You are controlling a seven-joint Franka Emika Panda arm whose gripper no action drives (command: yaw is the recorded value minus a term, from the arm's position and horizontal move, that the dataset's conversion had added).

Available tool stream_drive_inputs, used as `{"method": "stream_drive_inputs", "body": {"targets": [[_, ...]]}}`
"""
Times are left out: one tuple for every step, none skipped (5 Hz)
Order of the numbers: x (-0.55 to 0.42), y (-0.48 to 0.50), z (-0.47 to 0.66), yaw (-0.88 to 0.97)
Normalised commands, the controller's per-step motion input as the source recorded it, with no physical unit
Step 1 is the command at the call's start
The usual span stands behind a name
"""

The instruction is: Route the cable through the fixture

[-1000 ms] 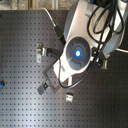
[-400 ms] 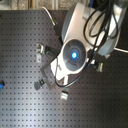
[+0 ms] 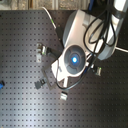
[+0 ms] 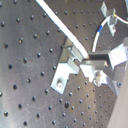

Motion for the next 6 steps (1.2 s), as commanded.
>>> {"method": "stream_drive_inputs", "body": {"targets": [[-0.457, -0.238, 0.01, -0.36], [-0.215, -0.010, 0.06, 0.00], [-0.113, -0.007, 0.20, 0.00], [0.007, 0.005, 0.06, 0.00], [-0.132, -0.099, 0.24, 0.09], [-0.017, -0.012, 0.02, 0.00]]}}
